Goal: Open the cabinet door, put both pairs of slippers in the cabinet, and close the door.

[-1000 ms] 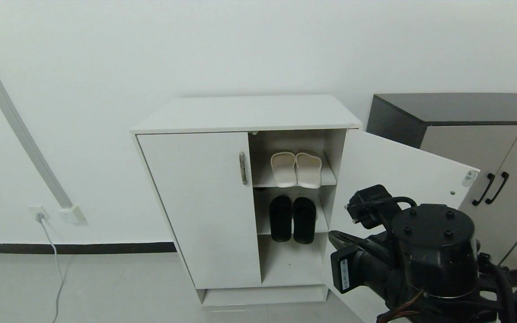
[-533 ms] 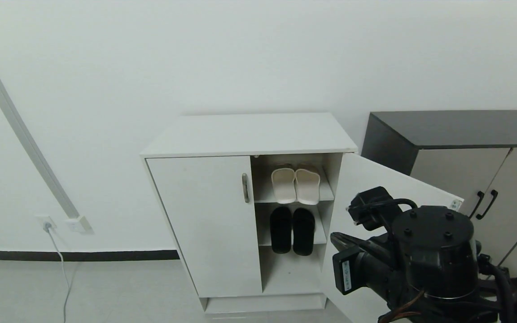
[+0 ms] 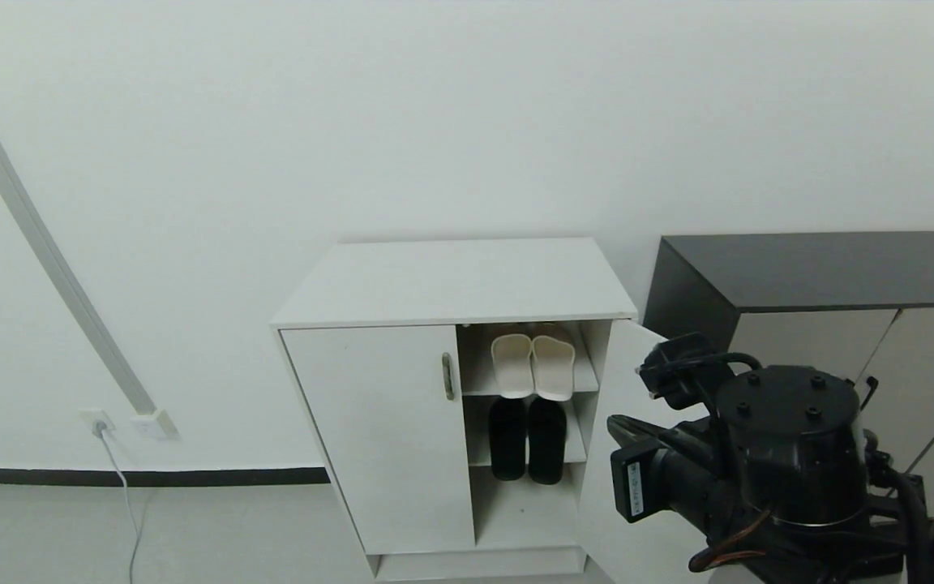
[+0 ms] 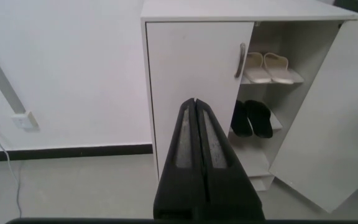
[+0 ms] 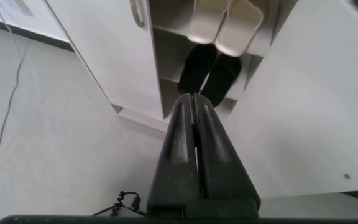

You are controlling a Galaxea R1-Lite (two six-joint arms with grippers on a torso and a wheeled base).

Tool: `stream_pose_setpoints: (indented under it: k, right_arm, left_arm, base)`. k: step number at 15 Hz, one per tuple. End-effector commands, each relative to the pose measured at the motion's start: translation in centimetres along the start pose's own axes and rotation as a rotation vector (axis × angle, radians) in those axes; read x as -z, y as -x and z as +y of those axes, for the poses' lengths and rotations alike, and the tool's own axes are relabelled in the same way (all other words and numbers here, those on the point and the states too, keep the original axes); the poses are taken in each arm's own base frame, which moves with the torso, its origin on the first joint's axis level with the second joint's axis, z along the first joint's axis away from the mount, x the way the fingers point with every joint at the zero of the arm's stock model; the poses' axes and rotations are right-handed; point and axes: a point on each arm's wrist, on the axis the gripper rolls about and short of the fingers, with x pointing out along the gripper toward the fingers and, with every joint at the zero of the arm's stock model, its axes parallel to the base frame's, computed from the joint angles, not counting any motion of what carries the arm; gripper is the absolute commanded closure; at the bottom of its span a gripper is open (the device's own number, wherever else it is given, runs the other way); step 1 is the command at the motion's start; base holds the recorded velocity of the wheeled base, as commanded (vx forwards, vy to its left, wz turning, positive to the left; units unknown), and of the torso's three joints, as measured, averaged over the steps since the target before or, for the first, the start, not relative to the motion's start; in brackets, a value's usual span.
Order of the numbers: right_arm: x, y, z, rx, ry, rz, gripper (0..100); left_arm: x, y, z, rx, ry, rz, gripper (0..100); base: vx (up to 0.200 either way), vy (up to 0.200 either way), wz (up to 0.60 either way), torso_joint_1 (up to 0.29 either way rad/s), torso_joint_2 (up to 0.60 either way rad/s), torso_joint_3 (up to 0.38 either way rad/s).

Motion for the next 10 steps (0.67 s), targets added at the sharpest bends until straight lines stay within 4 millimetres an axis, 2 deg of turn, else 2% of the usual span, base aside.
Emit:
stream_pose_setpoints:
  k: [1, 4, 9, 10]
  right_arm:
    - [0.33, -0.28, 0.01, 0.005, 0.006, 0.012, 100]
    - [0.36, -0.36, 0.0, 0.006, 0.006, 0.01, 100]
    - [0.28, -0.48, -0.21, 0.011, 0.018, -0.002, 100]
    - [0.26, -0.56, -0.36, 0.017, 0.02, -0.002, 100]
  left_arm:
    - [0.0, -0.01, 0.0, -0.001, 0.001, 0.001, 100]
    - [0.0, -0.01, 0.0, -0.001, -0.001, 0.001, 100]
    - [0.0, -0.01, 0.0, -0.001, -0.001, 0.001, 100]
    - [0.0, -0.01, 0.0, -0.001, -0.001, 0.001, 100]
  base:
    - [0.0, 0.0, 0.0, 0.256, -0.6, -0.334]
    - [0.0, 0.0, 0.0, 0.121, -0.28, -0.155]
    - [0.0, 0.0, 0.0, 0.0, 0.0, 0.0]
    - [0.0, 0.0, -0.6, 0.002, 0.0, 0.002]
